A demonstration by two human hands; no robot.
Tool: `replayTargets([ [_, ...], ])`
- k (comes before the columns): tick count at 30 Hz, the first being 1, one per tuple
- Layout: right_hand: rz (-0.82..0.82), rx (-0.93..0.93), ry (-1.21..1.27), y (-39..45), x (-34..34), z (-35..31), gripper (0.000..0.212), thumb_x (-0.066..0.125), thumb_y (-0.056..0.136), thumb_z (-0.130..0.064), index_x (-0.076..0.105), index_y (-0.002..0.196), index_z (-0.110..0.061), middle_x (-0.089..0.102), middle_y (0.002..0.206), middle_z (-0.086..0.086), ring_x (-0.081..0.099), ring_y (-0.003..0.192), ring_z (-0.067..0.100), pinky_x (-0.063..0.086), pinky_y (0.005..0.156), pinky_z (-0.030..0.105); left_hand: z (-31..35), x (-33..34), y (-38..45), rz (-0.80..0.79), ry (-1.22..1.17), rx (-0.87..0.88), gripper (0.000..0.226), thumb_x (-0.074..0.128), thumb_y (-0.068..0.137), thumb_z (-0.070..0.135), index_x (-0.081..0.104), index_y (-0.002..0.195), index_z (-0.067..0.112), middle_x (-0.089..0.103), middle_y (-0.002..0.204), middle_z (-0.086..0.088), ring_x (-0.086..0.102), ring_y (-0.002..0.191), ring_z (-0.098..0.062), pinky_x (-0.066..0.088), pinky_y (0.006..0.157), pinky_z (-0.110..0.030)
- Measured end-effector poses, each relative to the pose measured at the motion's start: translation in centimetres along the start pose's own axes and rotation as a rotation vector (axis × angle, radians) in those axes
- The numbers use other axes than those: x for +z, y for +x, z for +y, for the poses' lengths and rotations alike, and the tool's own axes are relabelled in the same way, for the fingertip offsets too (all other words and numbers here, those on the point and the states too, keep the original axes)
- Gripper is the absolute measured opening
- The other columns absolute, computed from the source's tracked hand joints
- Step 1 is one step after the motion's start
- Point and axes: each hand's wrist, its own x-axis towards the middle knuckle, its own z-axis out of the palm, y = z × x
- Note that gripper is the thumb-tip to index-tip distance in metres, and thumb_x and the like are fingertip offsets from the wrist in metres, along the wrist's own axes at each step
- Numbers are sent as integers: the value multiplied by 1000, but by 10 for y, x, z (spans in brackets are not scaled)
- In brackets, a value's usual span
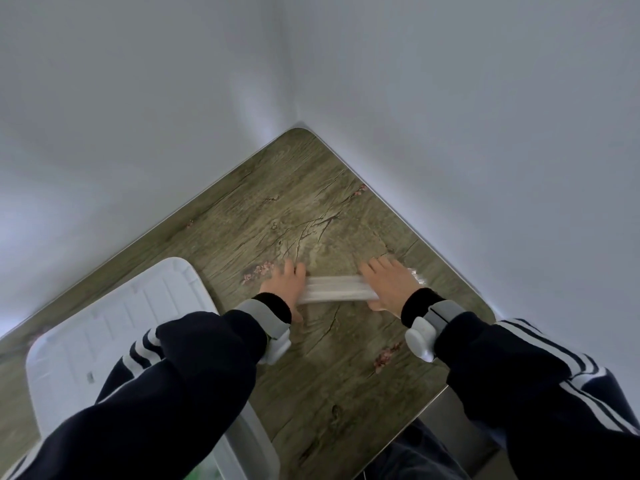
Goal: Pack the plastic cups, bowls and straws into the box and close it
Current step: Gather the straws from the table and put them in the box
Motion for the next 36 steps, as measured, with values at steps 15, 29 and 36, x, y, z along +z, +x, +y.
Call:
replayTargets([
  [15,-27,-67,-33,-6,-8,-26,34,52,87,-23,45,117,-9,62,109,10,62,94,30,43,71,35,-1,9,-15,23,-10,-21,37,56,82,32,56,116,18,55,115,-5,58,103,-26,48,78,-37],
  [29,-185,-116,195,-5,-37,-25,31,60,80,-33,40,97,-17,63,105,9,62,90,29,44,69,31,-9,-7,-59,120,-20,-87,22,52,87,31,57,105,20,65,105,-2,63,94,-23,47,69,-31],
  [36,60,-241,-26,1,-102,-61,25,54,87,-28,54,108,-14,64,104,9,62,91,29,42,69,34,-35,-25,-117,350,-184,-331,21,56,81,32,60,100,23,65,102,-2,62,93,-26,38,66,-31],
])
